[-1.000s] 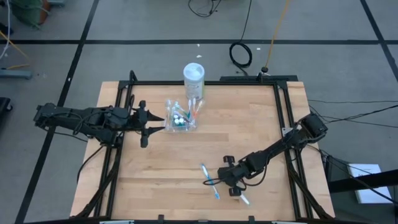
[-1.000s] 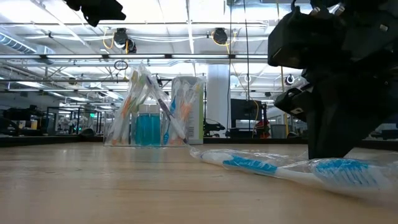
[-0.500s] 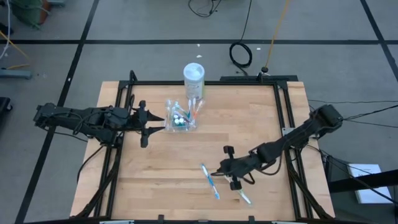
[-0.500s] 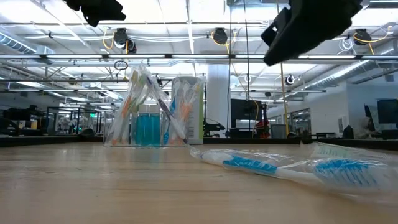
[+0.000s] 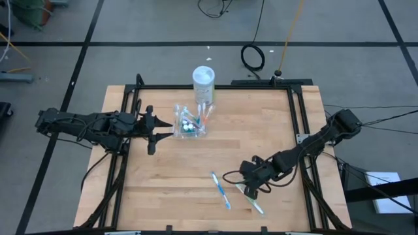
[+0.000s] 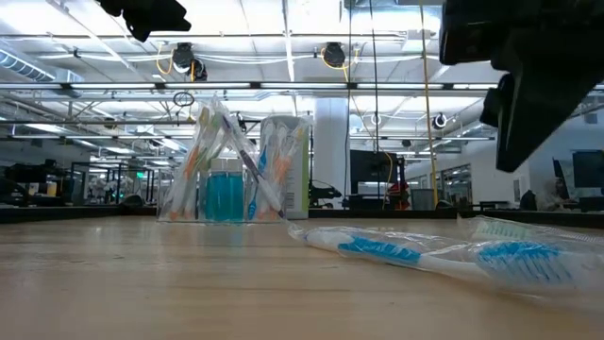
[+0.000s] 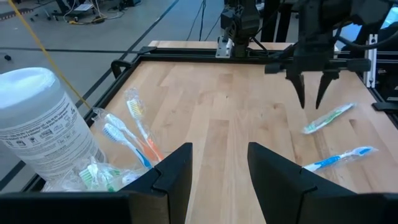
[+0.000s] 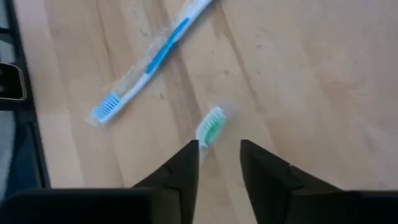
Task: Pick & Place toothbrushing station
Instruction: Put the green toothbrush into the transparent organizer
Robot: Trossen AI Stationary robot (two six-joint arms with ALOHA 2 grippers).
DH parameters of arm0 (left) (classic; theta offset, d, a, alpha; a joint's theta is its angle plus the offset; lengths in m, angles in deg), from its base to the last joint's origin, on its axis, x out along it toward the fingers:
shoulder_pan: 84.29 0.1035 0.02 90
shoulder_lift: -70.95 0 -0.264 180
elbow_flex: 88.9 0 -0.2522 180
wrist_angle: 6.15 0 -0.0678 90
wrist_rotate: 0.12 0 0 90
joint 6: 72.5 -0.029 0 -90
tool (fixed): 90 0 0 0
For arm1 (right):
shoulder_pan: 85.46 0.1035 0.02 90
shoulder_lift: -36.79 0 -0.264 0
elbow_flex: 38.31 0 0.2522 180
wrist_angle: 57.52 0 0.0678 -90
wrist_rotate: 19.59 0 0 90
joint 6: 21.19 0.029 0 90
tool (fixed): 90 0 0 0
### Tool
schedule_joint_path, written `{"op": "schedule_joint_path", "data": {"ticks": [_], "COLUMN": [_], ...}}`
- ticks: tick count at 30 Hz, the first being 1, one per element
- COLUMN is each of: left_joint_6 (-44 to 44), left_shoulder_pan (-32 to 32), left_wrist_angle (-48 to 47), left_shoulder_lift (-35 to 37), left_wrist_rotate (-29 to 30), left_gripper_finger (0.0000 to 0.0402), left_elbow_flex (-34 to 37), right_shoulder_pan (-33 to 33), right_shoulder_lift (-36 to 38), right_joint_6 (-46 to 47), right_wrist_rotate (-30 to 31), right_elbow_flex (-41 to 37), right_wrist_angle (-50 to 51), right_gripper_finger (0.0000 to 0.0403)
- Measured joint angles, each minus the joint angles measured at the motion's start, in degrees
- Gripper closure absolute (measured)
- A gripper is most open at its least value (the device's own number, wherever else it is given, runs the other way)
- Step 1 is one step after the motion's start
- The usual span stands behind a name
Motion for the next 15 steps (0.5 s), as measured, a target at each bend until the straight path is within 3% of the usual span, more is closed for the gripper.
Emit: {"op": "schedule_joint_path", "data": {"ticks": [8,15], "left_joint_6": [-0.1,0.05], "left_shoulder_pan": [0.0,0.0], "left_wrist_angle": [-0.02,0.0], "left_shoulder_lift": [0.0,0.0], "left_wrist_rotate": [0.0,0.0], "left_gripper_finger": [0.0241,0.024], "left_elbow_flex": [0.0,0.0], "right_shoulder_pan": [1.99,3.84], "right_shoulder_lift": [-0.02,-0.33], "right_joint_6": [3.03,2.71], "right_wrist_rotate": [-3.07,0.35], "right_elbow_flex": [-11.7,-16.9], "right_wrist_angle": [-22.88,-31.05], "right_gripper_finger": [0.0252,0.025]}}
